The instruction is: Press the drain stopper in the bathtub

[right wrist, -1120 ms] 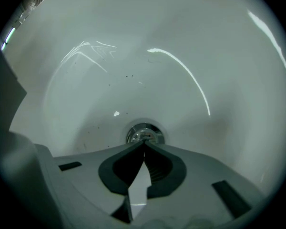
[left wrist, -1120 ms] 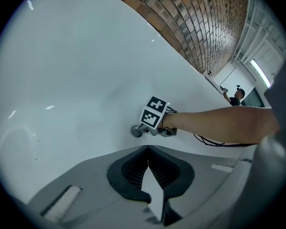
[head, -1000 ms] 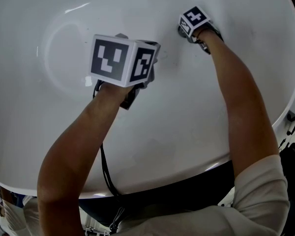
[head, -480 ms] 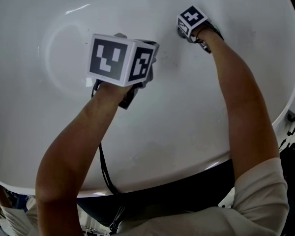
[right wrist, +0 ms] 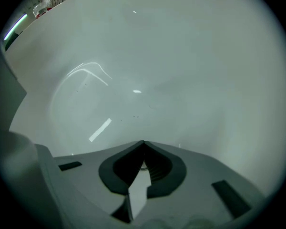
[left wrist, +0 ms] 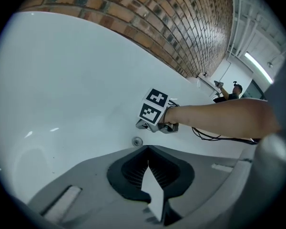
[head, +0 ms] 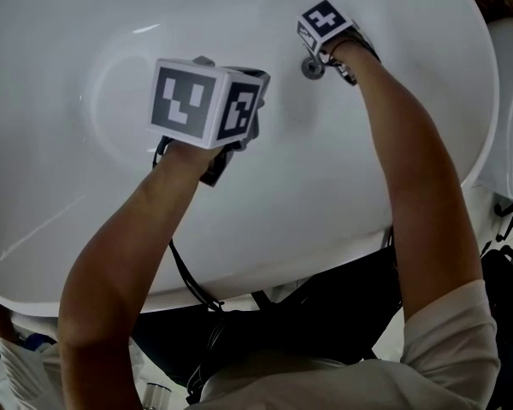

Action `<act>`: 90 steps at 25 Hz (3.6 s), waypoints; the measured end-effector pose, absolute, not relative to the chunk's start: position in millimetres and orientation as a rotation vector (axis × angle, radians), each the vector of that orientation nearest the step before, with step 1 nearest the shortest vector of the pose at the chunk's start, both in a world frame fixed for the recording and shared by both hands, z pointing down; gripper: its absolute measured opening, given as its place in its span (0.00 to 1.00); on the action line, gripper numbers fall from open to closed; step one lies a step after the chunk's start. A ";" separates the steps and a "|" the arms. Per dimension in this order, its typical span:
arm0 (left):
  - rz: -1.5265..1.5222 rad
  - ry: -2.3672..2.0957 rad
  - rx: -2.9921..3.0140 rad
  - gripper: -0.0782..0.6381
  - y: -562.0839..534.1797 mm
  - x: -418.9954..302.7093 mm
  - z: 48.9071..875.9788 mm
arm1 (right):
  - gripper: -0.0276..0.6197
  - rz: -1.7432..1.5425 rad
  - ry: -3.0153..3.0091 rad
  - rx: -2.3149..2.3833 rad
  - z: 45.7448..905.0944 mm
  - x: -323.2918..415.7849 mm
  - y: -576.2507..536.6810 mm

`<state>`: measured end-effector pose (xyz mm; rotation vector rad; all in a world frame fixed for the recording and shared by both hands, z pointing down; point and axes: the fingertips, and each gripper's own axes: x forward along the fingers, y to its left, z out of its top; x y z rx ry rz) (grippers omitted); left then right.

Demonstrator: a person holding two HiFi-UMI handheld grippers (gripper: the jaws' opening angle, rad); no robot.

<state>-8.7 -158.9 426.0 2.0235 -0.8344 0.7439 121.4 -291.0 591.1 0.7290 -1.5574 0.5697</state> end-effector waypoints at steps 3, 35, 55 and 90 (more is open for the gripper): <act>0.724 -0.851 2.052 0.12 -158.5 -7.1 411.3 | 0.07 0.547 -1.584 0.756 567.1 114.6 -296.2; 0.524 -1.056 2.248 0.12 -86.2 -14.7 262.0 | 0.07 0.225 -1.809 0.899 303.7 47.1 -251.5; 0.399 -1.155 2.304 0.12 -32.6 -22.3 193.4 | 0.07 0.113 -1.932 1.036 203.1 48.4 -173.2; 0.233 -1.276 2.411 0.12 75.9 -37.1 153.0 | 0.07 0.027 -2.224 1.087 149.0 47.6 -16.9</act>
